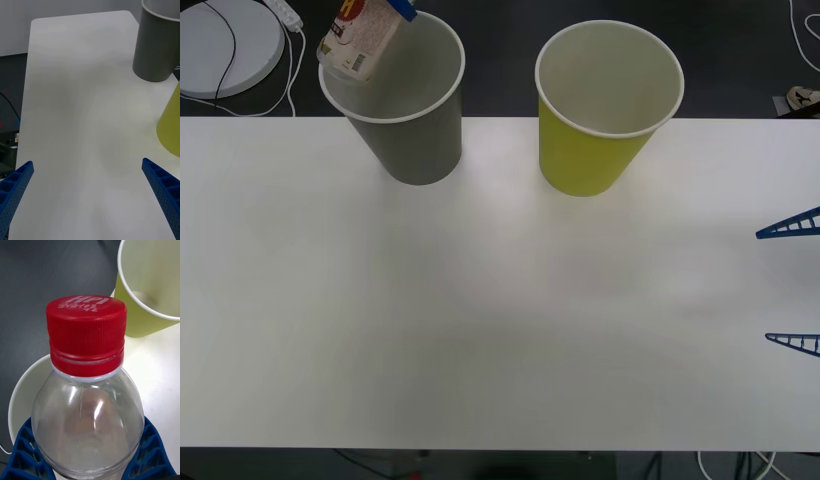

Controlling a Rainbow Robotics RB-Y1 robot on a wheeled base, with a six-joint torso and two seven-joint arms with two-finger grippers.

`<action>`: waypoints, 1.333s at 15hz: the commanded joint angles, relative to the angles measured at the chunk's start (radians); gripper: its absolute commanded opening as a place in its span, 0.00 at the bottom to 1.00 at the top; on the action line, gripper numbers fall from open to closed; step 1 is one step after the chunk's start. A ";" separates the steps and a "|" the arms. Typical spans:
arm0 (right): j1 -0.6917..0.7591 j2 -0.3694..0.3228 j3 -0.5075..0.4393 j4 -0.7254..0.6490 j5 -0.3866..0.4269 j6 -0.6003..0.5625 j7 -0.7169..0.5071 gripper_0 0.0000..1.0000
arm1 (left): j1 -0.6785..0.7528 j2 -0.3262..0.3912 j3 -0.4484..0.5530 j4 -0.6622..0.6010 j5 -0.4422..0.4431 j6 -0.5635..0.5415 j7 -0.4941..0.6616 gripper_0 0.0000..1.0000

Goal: Put the can into the green bin and the plastic bottle into the gray bin

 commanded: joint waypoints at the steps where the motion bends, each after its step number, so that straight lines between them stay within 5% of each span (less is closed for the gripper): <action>1: 0.000 0.000 0.000 0.000 0.000 0.000 0.000 1.00 | 0.000 0.001 0.000 0.000 -0.001 0.000 -0.008 0.05; 3: 0.000 0.000 0.000 0.000 0.000 0.000 0.000 1.00 | 0.000 -0.001 0.000 0.000 0.000 0.000 -0.014 1.00; 20: 0.000 0.000 0.000 0.000 0.000 0.000 0.000 1.00 | 0.028 0.033 0.000 -0.028 0.075 0.000 -0.037 1.00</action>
